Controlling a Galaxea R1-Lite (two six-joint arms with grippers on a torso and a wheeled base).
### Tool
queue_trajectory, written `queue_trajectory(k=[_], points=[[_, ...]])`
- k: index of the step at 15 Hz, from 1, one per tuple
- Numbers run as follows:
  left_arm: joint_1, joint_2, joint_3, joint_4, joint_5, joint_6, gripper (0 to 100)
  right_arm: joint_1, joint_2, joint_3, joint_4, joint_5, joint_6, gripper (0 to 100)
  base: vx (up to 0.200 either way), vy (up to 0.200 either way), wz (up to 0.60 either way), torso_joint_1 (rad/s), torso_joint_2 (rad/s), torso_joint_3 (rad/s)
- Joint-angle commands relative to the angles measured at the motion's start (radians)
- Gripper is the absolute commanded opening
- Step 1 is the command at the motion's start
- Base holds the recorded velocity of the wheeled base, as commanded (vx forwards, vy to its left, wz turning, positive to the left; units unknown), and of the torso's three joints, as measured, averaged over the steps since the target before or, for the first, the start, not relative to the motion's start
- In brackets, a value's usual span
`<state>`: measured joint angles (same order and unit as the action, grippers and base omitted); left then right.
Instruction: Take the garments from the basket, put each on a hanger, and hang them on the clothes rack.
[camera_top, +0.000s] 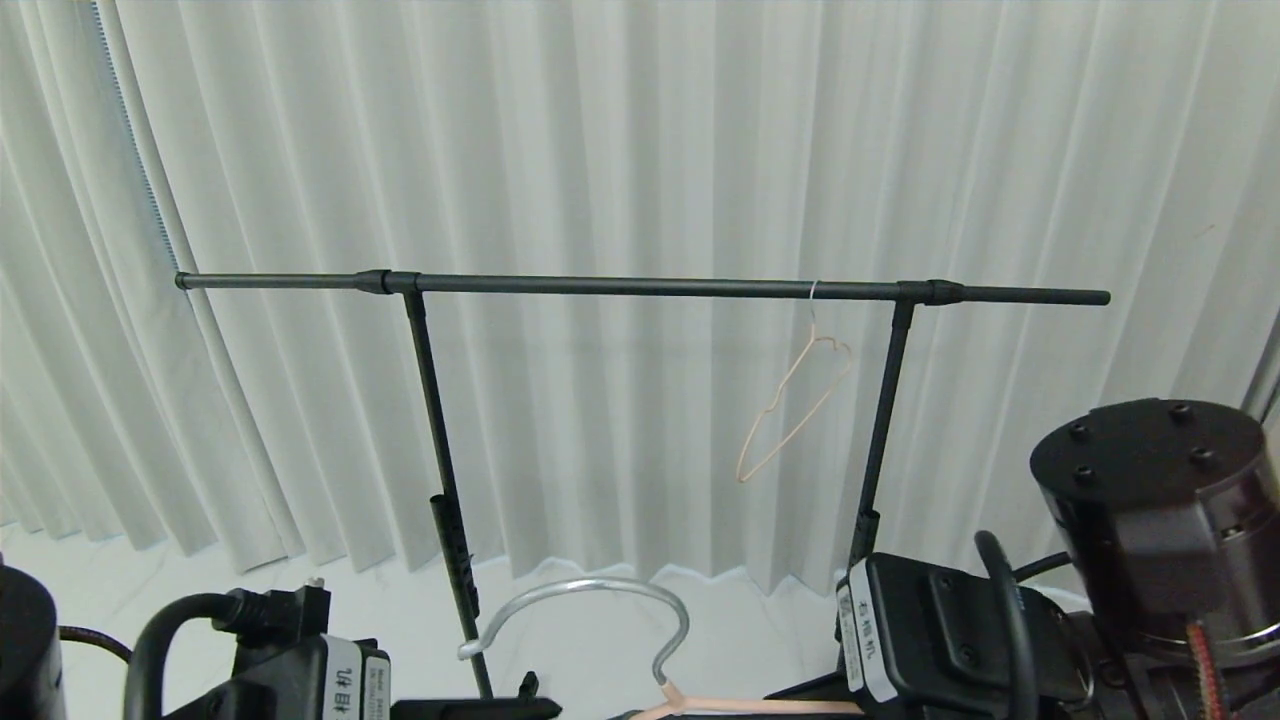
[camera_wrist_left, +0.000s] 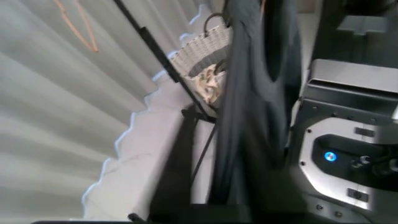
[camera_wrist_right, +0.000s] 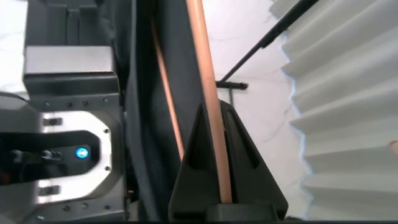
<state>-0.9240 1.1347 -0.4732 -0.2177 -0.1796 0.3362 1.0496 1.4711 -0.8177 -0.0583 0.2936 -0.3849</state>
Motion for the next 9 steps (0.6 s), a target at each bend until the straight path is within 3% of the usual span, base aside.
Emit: queue_trajectory(k=[1,5,9], points=[[0.002,0.005,0.002,0.001,0.023,-0.003,100,-0.006,-0.037,0.0,0.0,0.004,-0.022,0,0.0,0.0,0.0,0.0,0.0,0.0],[0.014,-0.01,0.011,0.001,0.037,-0.006,100,-0.048,-0.094,0.026,0.015,0.004,-0.017,0,0.0,0.0,0.0,0.0,0.0,0.0],[0.137,-0.11,0.127,0.001,0.037,-0.006,100,-0.2,-0.181,0.038,0.063,0.009,-0.011,0,0.0,0.0,0.0,0.0,0.0,0.0]])
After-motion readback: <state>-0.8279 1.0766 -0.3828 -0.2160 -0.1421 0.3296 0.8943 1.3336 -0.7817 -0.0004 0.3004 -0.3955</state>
